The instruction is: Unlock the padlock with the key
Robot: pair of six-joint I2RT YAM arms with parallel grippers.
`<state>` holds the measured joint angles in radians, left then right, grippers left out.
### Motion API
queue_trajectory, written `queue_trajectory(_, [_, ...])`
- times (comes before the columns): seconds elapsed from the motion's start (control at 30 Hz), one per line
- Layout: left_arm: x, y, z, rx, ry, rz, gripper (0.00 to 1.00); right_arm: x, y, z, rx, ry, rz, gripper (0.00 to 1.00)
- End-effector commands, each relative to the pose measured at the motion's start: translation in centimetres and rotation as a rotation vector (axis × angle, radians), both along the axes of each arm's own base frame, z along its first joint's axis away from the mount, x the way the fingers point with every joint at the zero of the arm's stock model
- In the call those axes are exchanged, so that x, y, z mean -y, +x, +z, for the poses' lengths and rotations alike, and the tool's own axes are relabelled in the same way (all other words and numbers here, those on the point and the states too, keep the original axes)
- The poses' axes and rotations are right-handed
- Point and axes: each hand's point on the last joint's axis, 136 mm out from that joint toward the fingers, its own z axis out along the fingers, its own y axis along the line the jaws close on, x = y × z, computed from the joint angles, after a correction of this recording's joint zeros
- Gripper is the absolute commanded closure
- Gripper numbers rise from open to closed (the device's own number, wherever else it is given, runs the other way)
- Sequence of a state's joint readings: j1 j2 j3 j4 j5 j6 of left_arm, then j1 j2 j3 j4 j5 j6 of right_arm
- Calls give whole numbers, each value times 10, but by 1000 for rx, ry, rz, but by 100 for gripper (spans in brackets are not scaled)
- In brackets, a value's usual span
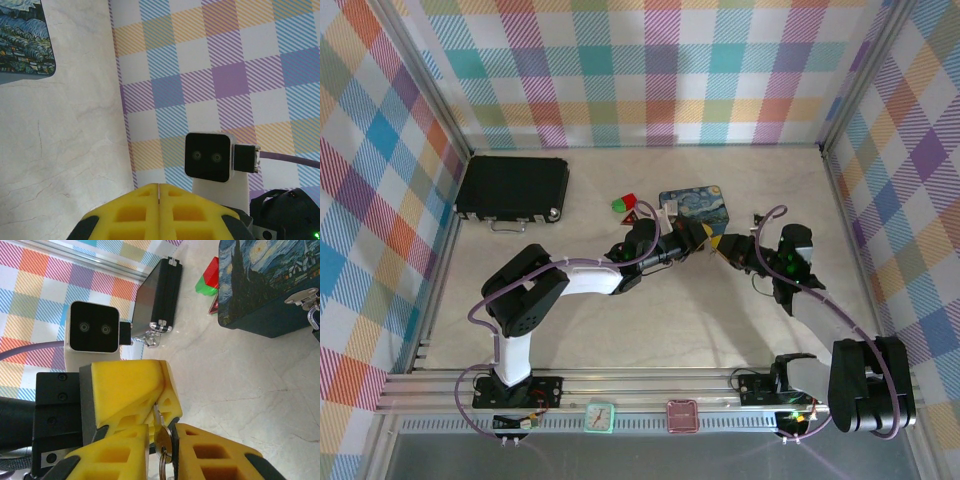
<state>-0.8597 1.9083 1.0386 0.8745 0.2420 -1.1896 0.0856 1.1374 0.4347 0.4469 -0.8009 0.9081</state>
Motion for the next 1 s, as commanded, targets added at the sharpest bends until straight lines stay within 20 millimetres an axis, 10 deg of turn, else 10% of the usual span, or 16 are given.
queue_trajectory(0.0, [4,-1,15,33,-43,5,100,-4,0,7,35,4,25,83])
queue_trajectory(0.23, [1,-2,21,49,-45,10,100,-4,6,6,44,-2,25,100])
queue_trajectory(0.37, [-17,12,13,80,31,60,43,-2,7,1,44,-44,16,100])
queue_trajectory(0.43, [-30,25,7,96,93,90,32,2,7,-3,39,-80,3,100])
queue_trajectory(0.6, [-58,51,-35,72,274,111,32,17,5,-19,-5,-194,-61,100])
queue_trajectory(0.97, [-60,42,-120,117,781,-18,35,49,-2,-42,-87,-351,-149,100])
